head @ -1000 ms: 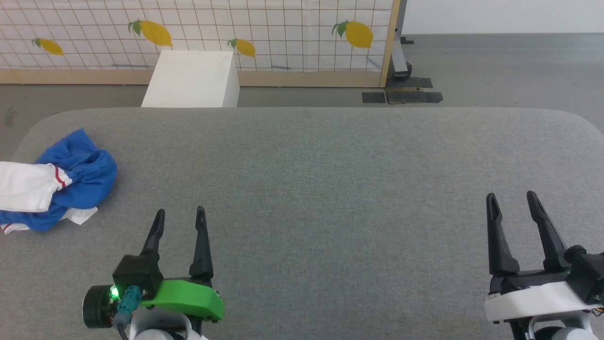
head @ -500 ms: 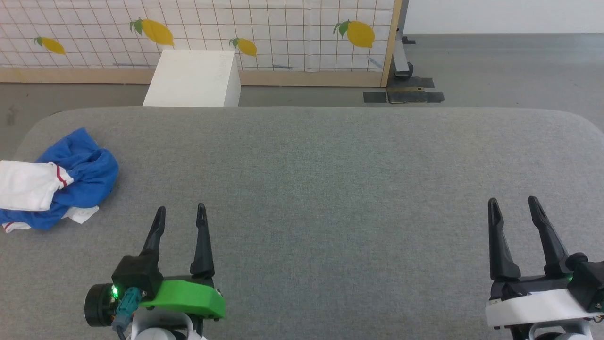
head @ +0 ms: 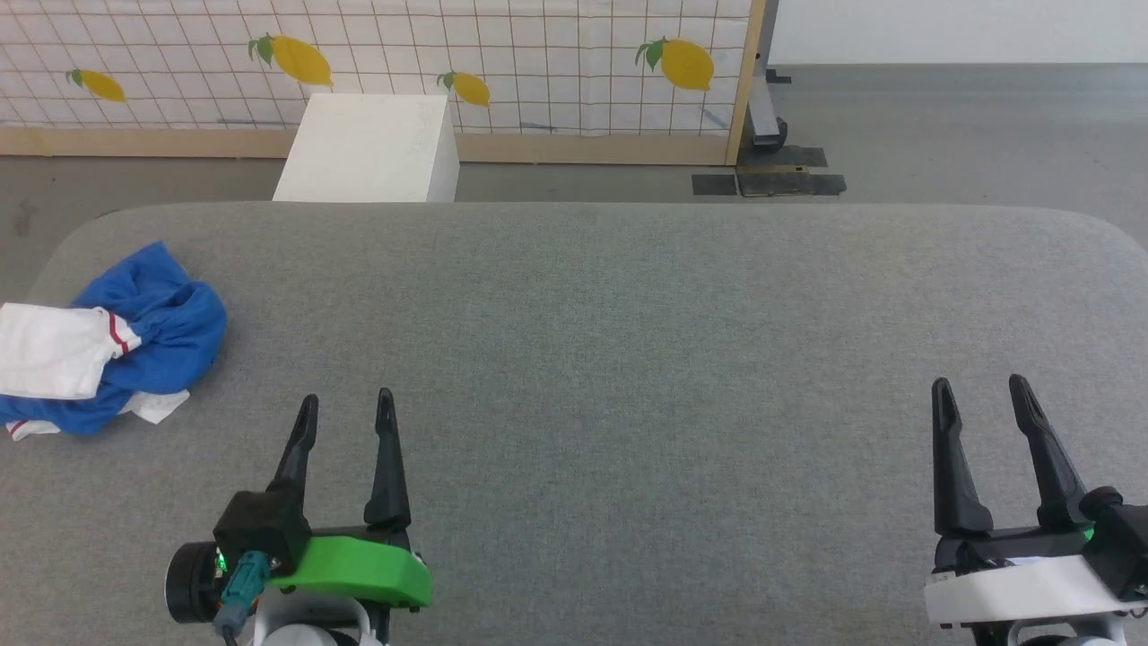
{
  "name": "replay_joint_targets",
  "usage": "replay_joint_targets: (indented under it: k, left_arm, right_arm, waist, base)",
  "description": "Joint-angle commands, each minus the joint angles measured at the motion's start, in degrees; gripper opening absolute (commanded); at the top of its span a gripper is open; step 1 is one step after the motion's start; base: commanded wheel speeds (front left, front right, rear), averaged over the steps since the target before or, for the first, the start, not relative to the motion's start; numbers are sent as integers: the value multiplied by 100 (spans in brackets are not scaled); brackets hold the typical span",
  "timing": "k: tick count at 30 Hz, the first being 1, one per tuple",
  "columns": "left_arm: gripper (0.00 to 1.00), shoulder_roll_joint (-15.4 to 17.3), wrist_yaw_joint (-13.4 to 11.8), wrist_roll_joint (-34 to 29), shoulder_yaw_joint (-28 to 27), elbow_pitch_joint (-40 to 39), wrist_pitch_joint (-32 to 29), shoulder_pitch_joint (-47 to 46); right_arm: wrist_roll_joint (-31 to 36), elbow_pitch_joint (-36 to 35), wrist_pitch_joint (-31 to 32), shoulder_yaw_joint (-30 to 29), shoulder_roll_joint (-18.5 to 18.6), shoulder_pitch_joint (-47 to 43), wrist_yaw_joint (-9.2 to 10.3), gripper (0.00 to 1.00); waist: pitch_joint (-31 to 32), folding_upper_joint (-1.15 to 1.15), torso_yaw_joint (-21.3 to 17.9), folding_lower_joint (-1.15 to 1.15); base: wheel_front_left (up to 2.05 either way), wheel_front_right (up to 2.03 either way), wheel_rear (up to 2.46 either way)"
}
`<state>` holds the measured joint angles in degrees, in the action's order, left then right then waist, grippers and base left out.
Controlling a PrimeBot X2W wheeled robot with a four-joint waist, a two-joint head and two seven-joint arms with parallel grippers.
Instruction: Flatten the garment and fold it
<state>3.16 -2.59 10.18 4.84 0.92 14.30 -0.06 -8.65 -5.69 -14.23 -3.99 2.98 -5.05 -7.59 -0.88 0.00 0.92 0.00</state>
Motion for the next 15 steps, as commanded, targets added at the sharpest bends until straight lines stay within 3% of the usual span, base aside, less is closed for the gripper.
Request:
replay_joint_targets:
  k: [1,15]
  left_arm:
    - [100,-28,11,78,25,14,65,-88]
    - [100,-28,154,138,35,94,70,-93]
  right_arm:
    - [-71,-13,-72,-7,-11,-102,10,100]
    - [-15,79,-77,24,-11,-113,10,100]
  waist:
    - [-6,0,5,0]
    - [-20,0,20,0]
  base:
    - [0,0,0]
    - [0,0,0]
